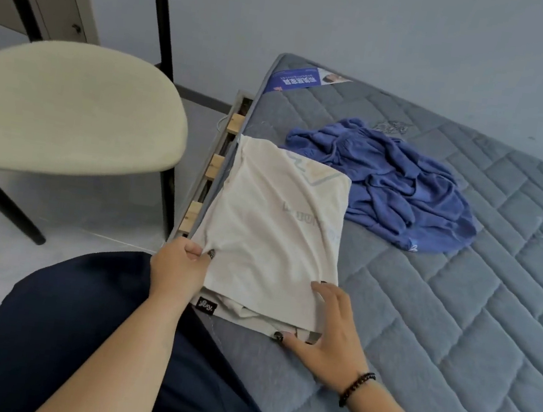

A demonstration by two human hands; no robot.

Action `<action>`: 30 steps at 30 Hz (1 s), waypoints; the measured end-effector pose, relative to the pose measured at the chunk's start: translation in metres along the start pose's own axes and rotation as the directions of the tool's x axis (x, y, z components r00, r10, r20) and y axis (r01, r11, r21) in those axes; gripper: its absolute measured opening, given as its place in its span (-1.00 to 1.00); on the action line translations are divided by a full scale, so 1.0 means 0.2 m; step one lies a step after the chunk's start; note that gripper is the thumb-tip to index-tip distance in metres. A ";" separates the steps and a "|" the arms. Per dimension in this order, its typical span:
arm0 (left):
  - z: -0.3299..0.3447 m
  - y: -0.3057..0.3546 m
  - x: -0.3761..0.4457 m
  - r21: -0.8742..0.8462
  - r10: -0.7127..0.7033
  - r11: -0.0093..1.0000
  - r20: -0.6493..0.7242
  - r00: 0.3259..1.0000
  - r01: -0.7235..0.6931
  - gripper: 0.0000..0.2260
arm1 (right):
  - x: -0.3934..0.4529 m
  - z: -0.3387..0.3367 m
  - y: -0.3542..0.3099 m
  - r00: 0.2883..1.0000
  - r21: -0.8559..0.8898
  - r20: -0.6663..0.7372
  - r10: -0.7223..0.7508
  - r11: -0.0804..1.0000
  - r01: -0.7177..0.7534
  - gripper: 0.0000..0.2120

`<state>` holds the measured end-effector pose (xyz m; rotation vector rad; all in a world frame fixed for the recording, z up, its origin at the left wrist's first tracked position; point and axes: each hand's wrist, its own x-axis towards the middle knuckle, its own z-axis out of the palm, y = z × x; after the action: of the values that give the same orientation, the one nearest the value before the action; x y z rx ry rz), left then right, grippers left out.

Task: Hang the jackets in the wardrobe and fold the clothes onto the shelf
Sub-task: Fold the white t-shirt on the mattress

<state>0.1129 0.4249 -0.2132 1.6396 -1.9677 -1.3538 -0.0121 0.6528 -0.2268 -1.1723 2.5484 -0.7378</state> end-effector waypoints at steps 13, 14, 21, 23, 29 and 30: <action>-0.16 -0.10 -0.05 0.085 -0.015 0.996 -0.049 0.999 0.019 -0.78 | -0.11 0.02 0.08 0.949 -0.025 -0.246 -0.198 0.980 0.198 -0.68; -0.16 -0.10 -0.04 0.119 -0.028 0.992 -0.075 0.997 0.037 -0.78 | -0.12 0.03 0.09 0.922 -0.142 -0.207 -0.326 0.943 0.302 -0.65; -0.12 -0.10 -0.02 0.172 -0.045 0.984 0.042 0.998 0.038 -0.79 | -0.17 0.05 0.14 0.859 -0.328 -0.023 -0.512 0.815 0.477 -0.82; -0.11 -0.09 -0.02 0.072 -0.056 0.996 0.084 0.995 0.050 -0.81 | -0.18 0.04 0.11 0.925 -0.142 -0.110 -0.364 0.927 0.348 -0.77; -0.12 -0.11 -0.01 0.195 -0.009 0.981 0.112 0.994 -0.013 -0.88 | 0.03 -0.02 -0.06 0.862 0.444 -0.026 0.506 0.778 -0.444 -0.68; -0.12 -0.11 0.00 0.249 -0.022 0.969 0.109 0.994 -0.006 -0.90 | 0.07 -0.02 -0.08 0.853 0.420 0.044 0.519 0.765 -0.487 -0.64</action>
<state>0.1445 0.4153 -0.2172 1.7119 -2.2782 -1.2687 -0.0129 0.6353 -0.2147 -0.2958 2.4086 -1.1145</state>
